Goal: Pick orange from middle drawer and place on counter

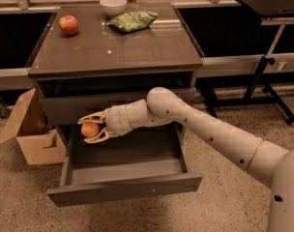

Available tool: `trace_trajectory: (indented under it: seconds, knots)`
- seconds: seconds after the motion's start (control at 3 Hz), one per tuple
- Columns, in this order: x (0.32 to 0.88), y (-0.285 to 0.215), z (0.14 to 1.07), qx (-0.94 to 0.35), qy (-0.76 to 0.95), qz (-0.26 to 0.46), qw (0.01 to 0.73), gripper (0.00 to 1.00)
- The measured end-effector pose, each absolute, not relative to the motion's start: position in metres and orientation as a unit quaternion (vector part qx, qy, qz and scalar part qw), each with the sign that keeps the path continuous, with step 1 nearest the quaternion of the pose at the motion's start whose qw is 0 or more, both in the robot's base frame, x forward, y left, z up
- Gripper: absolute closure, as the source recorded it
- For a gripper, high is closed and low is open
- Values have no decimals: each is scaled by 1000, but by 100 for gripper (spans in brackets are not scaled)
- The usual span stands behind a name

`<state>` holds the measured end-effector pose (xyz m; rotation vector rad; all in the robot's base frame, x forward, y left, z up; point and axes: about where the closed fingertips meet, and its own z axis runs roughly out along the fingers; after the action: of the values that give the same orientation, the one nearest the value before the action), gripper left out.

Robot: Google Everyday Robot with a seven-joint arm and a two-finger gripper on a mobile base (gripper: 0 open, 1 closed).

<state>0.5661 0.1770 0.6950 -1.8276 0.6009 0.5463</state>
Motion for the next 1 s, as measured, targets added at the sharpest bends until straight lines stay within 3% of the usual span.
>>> trace_trajectory:
  seconds: [1.0]
  knots:
    - [611, 183, 870, -779, 136, 136, 596, 100]
